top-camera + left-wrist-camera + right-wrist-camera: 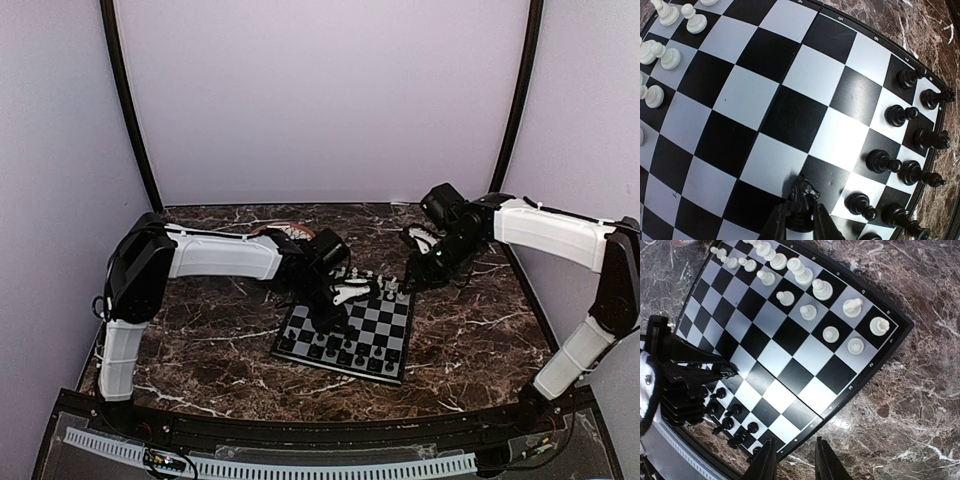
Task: Set up the chess pieces on the board
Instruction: Pick up the knight from the chessboard, then pass from the left arm to the right
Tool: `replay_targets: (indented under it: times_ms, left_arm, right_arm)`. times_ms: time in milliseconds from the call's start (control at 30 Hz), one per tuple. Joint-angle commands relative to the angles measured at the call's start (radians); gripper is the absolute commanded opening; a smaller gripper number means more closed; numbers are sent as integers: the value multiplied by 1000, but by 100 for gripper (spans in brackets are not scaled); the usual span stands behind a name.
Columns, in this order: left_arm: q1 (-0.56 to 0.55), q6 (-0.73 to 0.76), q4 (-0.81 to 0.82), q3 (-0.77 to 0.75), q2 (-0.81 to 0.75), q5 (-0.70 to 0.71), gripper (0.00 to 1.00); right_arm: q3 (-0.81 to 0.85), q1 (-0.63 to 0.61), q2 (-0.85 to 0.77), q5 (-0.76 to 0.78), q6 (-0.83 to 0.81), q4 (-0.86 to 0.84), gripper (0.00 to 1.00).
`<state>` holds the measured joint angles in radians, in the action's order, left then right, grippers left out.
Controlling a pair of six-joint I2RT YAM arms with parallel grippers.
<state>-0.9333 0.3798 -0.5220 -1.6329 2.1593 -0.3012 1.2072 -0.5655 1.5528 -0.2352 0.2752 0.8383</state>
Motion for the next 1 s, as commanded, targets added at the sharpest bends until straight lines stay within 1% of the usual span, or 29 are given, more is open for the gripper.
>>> replay_targets:
  times_ms: [0,67,100,300,367,433,600,833,967]
  left_arm:
    - [45,-80,-2,-6,-129,-79,12]
    - [74,-129,34,-5,-168,-112,12]
    - [85,-156,47,-5,-189,-120,12]
    - [93,-196,93,-27,-204,-171,13]
    - [92,-202,101,-33,-199,-177,13]
    - [92,-208,105,-44,-196,-186,13]
    - [92,-234,118,-66,-194,-206,13]
    - [91,-247,129,-70,-194,-228,13]
    - [90,-252,132,-72,-197,-230,13]
  right_arm:
    - [69,22,44,-109,43,-29,29]
    - [68,40,74,-208,73,-59,29]
    - [56,50,83,-282,108,-88,30]
    - [-57,121,99,-672,342,-365,38]
    - [-70,127,104,-748,402,-440,40]
    - [-76,127,111,-784,443,-483,41]
    - [-127,125,124,-846,601,-681,41]
    - [-87,90,160,-868,625,-699,41]
    - [-85,71,169,-874,643,-722,36]
